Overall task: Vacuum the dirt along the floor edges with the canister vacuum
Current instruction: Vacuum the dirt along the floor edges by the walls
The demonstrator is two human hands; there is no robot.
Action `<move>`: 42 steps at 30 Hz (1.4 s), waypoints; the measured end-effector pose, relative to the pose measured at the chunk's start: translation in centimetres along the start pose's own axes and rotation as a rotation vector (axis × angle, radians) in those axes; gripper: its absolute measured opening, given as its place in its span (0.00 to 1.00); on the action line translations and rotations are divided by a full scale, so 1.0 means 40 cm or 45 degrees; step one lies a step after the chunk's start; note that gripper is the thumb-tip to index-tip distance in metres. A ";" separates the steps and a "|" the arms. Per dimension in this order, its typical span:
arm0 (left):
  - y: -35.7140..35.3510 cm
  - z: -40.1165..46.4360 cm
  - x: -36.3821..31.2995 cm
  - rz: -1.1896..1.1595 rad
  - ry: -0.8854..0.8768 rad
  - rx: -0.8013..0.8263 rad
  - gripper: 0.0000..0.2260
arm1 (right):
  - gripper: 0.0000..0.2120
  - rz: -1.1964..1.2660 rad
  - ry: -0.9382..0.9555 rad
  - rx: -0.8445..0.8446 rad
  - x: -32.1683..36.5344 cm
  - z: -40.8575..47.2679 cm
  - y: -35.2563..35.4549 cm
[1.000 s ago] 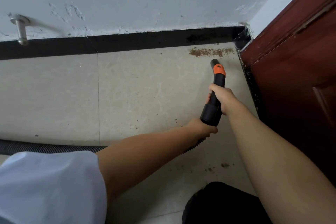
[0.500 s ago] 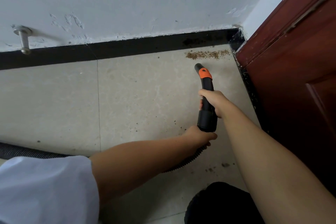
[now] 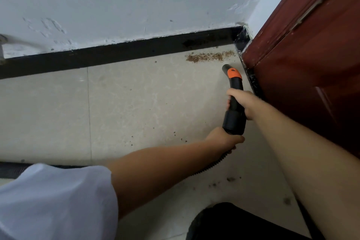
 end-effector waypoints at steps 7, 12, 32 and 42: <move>-0.066 0.032 -0.074 -0.020 0.036 -0.003 0.12 | 0.12 0.058 -0.077 0.057 0.050 0.035 0.075; -0.099 0.058 -0.091 0.059 0.051 0.058 0.09 | 0.13 0.153 -0.079 0.024 0.033 0.075 0.134; 0.012 0.007 0.063 -0.197 -0.025 -0.229 0.07 | 0.07 -0.149 0.116 0.158 -0.015 -0.014 -0.090; 0.088 -0.021 0.120 -0.197 -0.048 -0.348 0.06 | 0.04 -0.203 0.165 0.227 -0.034 -0.045 -0.188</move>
Point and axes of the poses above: each hand's wrist, its own z-axis towards the middle knuckle, its own y-axis out of the back of the hand, x = y × z, the point moved 5 cm from there along z, towards the middle knuckle, and after that the axes turned 4 degrees about -x, right-handed, at the moved point
